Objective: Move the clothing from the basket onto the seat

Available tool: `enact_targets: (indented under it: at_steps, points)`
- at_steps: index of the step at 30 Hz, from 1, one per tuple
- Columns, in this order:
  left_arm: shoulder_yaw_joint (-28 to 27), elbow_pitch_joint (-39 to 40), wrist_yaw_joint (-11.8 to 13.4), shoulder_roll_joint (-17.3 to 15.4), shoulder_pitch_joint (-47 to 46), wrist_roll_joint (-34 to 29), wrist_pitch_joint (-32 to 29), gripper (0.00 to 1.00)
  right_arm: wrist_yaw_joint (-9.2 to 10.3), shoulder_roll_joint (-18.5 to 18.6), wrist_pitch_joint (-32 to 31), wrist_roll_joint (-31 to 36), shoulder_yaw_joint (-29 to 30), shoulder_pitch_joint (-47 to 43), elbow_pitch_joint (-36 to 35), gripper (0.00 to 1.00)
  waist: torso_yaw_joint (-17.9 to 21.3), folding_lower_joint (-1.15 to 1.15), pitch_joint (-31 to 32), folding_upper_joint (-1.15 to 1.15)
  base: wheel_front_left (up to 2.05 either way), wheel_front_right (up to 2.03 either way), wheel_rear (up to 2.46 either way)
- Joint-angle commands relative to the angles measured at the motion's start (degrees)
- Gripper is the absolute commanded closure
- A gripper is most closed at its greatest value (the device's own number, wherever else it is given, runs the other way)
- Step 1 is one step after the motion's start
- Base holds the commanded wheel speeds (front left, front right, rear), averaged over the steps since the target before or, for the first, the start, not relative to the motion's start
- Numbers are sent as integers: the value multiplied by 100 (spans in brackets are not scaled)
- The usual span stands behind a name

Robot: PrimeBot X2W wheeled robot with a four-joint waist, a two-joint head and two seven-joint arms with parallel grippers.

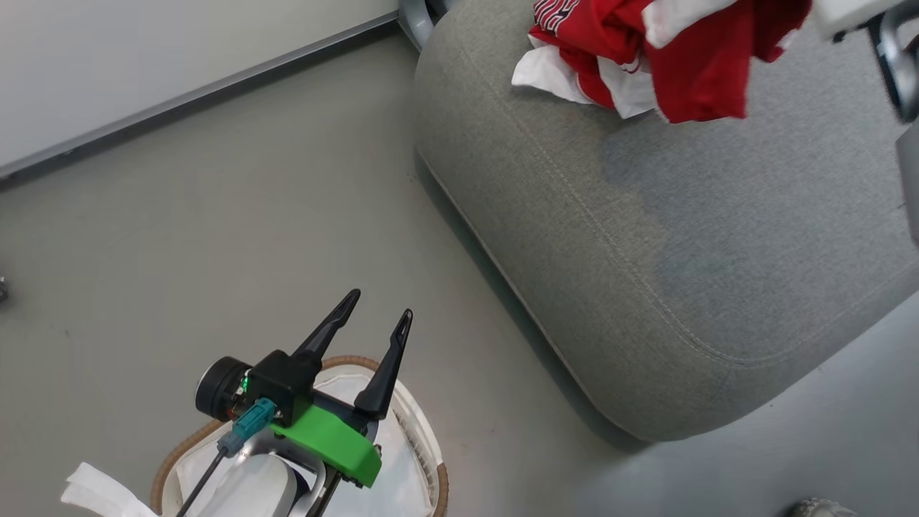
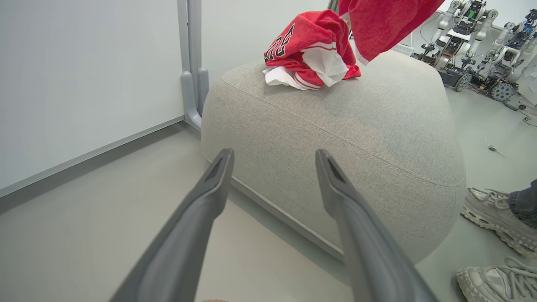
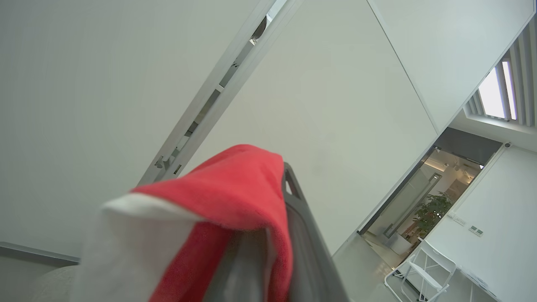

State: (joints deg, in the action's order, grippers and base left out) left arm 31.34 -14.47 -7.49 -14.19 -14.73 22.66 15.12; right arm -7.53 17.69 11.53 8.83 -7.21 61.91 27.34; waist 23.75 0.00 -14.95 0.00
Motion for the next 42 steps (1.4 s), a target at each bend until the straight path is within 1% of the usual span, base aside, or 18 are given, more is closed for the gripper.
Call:
enact_targets:
  at_steps: [1, 6, 10, 15, 19, 20, 21, 22, 23, 28, 31, 34, 38, 40, 42]
  points:
    - [16, 43, 0, -100, -144, 53, 2, 0, 8, 32, -120, 123, 180, 195, 65, 100, -443, 0, -476, 0, 0, 0, 0]
    - [153, 151, 0, -286, -389, 136, 2, 0, 8, 252, -645, 828, 1113, 584, 252, 100, -893, 0, -894, 0, 0, 0, 0]
    - [197, 205, 0, -407, -547, 222, 2, 0, 8, 306, -992, 1439, 2031, 380, 226, 100, -1245, 0, -1165, 0, 0, 0, 0]
    - [141, 207, 0, -517, -644, 324, 3, 0, 8, 60, -1165, 1897, 3048, -55, 174, 100, -1556, 0, -1406, 0, 0, 0, 0]
    - [87, 181, 0, -554, -657, 378, 3, 0, 8, -280, -1074, 2094, 3539, -433, 294, 100, -1664, 0, -1499, 0, 0, 0, 0]
    - [82, 168, 0, -554, -657, 385, 3, 0, 9, -334, -1019, 2116, 3620, -489, 334, 86, -1676, 0, -1504, 0, 0, 0, 0]
    - [81, 150, 0, -545, -659, 379, 3, 0, 9, -400, -969, 2162, 3695, -586, 424, 51, -1684, 0, -1492, 0, 0, 0, 0]
    - [80, 129, 0, -533, -661, 380, 3, 0, 9, -477, -917, 2158, 3763, -661, 492, 10, -1687, 0, -1472, 0, 0, 0, 0]
    - [71, 91, 0, -509, -651, 391, 3, 0, 8, -553, -830, 2192, 3801, -753, 559, 0, -1683, 0, -1430, 0, 0, 0, 0]
    - [-22, -35, 0, -390, -517, 406, 3, 0, 9, -795, -314, 2258, 3977, -1208, 894, 0, -1613, 0, -1138, 0, 0, 0, 0]
    - [-111, -147, 0, -327, -382, 402, 2, 0, 8, -936, -4, 2293, 4009, -1521, 1068, 0, -1561, 0, -875, 0, 0, 0, 0]
    - [-208, -255, 0, -232, -268, 363, 3, 0, 8, -1055, 210, 2190, 3977, -1858, 1217, 0, -1533, 0, -614, 0, 0, 0, 0]
    - [-390, -459, 0, -116, -8, 288, 2, 0, 8, -1138, 348, 1983, 3858, -2372, 1342, 0, -1513, 0, -214, 0, 0, 0, 0]
    - [-509, -579, 0, -41, 127, 288, 2, 0, 8, -1142, 363, 1868, 3729, -2637, 1388, 0, -1512, 0, -2, 0, 0, 0, 0]
    - [-638, -685, 0, 36, 281, 258, 3, 0, 8, -1145, 370, 1667, 3528, -2901, 1276, 0, -1518, 0, 201, 0, 0, 0, 0]
